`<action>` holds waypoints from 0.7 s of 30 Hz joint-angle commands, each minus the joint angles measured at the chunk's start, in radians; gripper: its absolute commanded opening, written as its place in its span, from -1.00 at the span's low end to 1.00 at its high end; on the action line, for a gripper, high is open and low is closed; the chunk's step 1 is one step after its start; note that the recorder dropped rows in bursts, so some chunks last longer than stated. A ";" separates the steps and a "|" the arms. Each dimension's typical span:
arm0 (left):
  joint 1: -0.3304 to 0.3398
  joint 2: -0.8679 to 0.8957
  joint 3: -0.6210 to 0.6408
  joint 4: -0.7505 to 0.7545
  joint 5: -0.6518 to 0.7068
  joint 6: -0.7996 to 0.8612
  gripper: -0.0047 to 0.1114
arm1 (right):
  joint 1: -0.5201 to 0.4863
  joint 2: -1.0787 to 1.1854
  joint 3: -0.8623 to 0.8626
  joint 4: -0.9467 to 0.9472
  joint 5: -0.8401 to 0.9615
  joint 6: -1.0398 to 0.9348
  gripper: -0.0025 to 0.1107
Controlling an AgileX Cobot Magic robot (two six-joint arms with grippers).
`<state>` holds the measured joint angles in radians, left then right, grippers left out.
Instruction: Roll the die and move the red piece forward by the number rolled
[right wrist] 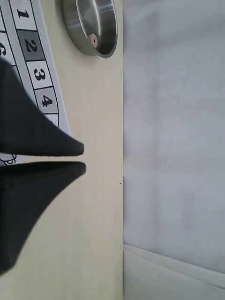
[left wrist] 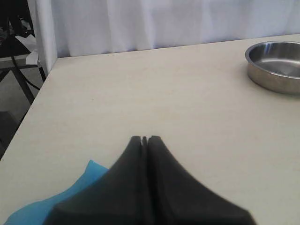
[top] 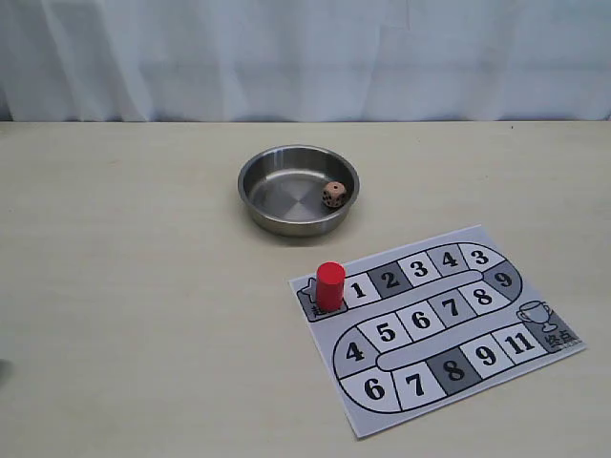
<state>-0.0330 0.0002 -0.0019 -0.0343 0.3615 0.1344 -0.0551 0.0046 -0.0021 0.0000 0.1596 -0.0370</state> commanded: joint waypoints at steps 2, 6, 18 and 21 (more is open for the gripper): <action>-0.002 0.000 0.002 -0.005 -0.009 -0.004 -0.92 | 0.000 -0.005 0.002 -0.015 -0.004 -0.009 -0.89; -0.002 0.000 0.002 -0.005 -0.009 -0.004 -0.92 | 0.000 -0.005 0.002 -0.015 -0.006 -0.009 -0.89; -0.002 0.000 0.002 -0.005 -0.009 -0.004 -0.92 | 0.000 -0.005 -0.105 0.236 -0.166 0.027 -0.89; -0.002 0.000 0.002 -0.005 -0.009 -0.004 -0.92 | 0.000 0.001 -0.229 0.240 -0.084 0.025 -0.89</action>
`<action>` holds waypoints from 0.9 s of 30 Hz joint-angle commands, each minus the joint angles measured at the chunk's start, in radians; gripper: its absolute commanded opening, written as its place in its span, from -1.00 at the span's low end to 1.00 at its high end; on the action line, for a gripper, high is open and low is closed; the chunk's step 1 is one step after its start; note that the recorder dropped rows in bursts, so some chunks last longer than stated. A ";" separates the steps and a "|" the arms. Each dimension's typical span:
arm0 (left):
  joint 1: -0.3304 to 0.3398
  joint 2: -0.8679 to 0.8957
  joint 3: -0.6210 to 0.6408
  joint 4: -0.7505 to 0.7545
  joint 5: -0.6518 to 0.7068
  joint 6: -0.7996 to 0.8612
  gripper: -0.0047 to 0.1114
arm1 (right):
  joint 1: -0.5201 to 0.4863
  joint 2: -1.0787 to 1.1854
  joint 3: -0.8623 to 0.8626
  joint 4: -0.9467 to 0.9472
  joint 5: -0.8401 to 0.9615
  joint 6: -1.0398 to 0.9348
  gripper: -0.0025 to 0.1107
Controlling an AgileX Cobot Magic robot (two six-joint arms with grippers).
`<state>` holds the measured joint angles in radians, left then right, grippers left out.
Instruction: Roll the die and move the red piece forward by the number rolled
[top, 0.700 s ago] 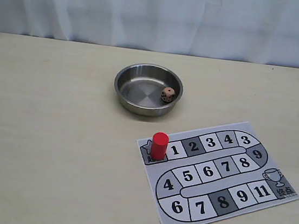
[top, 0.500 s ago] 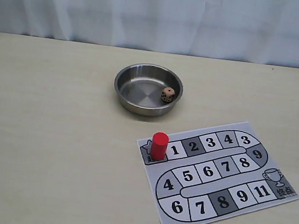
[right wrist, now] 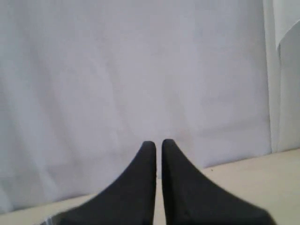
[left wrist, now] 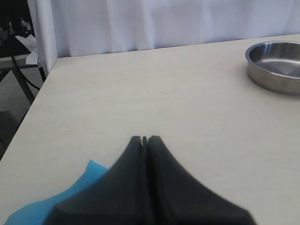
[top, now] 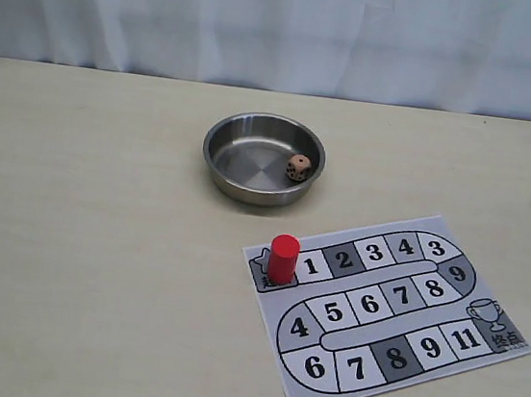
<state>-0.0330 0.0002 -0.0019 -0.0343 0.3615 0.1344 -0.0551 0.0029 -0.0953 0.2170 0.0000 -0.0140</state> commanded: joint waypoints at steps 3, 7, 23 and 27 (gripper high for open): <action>-0.002 0.000 0.002 -0.005 -0.009 -0.004 -0.92 | 0.000 0.083 -0.321 -0.004 0.182 0.000 -0.89; -0.002 0.000 0.002 -0.005 -0.009 -0.004 -0.92 | 0.000 0.301 -0.535 -0.033 0.306 -0.008 -0.88; -0.002 0.000 0.002 -0.005 -0.009 -0.004 -0.92 | 0.000 1.114 -1.010 0.280 0.648 -0.580 -0.17; -0.002 0.000 0.002 -0.005 -0.009 -0.004 -0.92 | 0.000 1.219 -1.082 0.395 0.728 -0.703 -0.16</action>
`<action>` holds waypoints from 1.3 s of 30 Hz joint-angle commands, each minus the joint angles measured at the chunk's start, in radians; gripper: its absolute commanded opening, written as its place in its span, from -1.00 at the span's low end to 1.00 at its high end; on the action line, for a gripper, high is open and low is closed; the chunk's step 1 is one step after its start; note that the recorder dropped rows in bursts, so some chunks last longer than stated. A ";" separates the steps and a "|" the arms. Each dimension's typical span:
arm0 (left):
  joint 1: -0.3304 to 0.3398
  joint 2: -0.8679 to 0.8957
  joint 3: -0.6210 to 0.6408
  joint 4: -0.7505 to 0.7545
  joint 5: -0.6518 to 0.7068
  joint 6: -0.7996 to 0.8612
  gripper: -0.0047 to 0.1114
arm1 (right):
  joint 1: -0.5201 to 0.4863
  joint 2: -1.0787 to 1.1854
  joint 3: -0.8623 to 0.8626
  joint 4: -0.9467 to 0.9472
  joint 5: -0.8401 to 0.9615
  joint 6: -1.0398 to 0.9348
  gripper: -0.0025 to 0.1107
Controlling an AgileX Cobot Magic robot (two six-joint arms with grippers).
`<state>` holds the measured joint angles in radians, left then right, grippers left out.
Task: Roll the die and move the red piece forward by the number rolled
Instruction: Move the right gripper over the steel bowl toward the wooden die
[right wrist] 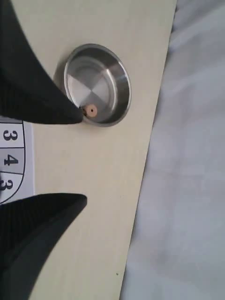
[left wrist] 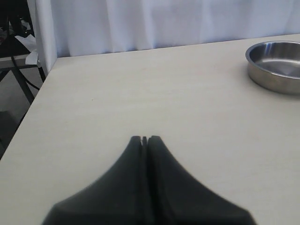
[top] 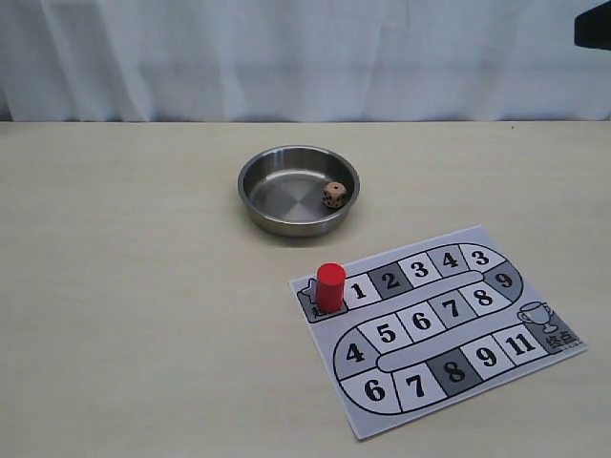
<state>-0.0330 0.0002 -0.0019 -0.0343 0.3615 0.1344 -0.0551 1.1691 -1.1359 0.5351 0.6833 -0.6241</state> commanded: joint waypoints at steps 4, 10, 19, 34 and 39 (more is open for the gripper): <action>-0.002 0.000 0.002 -0.005 -0.009 -0.004 -0.92 | 0.042 0.139 -0.093 0.073 0.061 -0.125 -0.16; -0.002 0.000 0.002 -0.005 -0.008 -0.004 -0.92 | 0.286 0.325 -0.240 -0.155 0.057 0.000 -0.01; -0.002 0.000 0.002 -0.005 -0.008 -0.004 -0.92 | 0.384 0.579 -0.423 -0.208 0.050 0.108 0.18; -0.002 0.000 0.002 -0.005 -0.008 -0.004 -0.92 | 0.429 0.910 -0.687 -0.254 0.156 0.127 0.18; -0.002 0.000 0.002 -0.005 -0.008 -0.004 -0.92 | 0.470 0.996 -0.743 -0.403 0.134 0.157 0.18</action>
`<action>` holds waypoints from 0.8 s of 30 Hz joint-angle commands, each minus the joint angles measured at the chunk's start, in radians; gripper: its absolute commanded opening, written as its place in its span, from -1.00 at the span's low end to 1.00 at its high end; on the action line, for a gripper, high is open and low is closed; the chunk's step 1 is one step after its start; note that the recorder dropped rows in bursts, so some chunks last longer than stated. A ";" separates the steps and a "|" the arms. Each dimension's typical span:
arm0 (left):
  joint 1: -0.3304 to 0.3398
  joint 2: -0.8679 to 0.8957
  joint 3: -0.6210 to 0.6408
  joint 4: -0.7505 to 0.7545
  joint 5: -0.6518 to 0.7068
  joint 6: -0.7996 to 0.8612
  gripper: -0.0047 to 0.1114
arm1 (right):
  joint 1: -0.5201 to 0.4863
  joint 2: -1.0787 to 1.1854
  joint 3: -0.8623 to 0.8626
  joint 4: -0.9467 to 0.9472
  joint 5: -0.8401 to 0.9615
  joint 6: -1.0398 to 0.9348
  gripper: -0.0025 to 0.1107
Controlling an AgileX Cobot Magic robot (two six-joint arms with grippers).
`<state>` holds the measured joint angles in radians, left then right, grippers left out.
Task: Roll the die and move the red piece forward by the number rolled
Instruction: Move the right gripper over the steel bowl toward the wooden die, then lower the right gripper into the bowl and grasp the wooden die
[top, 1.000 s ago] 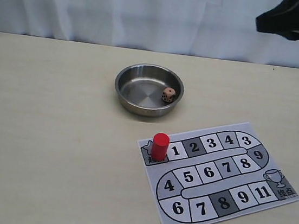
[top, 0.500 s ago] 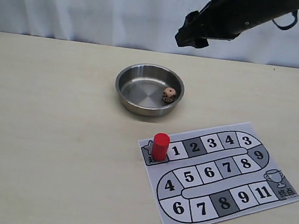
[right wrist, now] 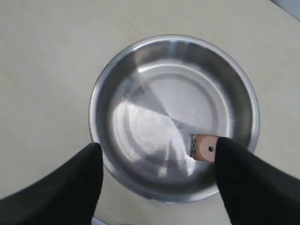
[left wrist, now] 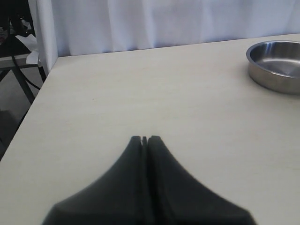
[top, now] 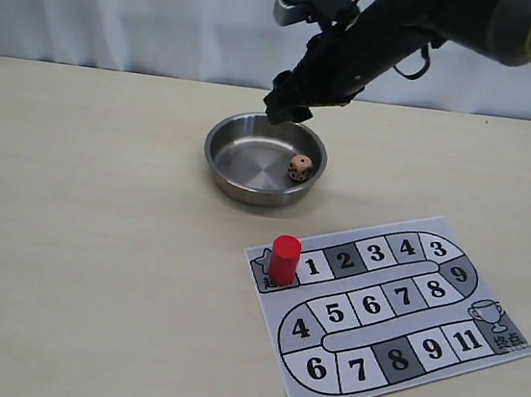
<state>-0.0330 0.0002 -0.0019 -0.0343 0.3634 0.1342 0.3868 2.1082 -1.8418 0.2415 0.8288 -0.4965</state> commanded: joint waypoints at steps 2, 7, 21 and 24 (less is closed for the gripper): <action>-0.002 0.000 0.002 -0.005 -0.009 -0.004 -0.92 | 0.030 0.081 -0.037 -0.123 -0.046 0.048 0.18; -0.002 0.000 0.002 -0.005 -0.009 -0.004 -0.92 | 0.032 0.135 -0.037 -0.123 -0.111 0.048 0.18; -0.002 0.000 0.002 -0.005 -0.009 -0.004 -0.92 | 0.032 0.198 -0.037 -0.126 -0.199 0.048 0.18; -0.002 0.000 0.002 -0.005 -0.009 -0.004 -0.92 | 0.030 0.198 -0.037 -0.126 -0.197 0.066 0.18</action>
<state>-0.0330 0.0002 -0.0019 -0.0343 0.3634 0.1342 0.4212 2.3088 -1.8729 0.1224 0.6393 -0.4523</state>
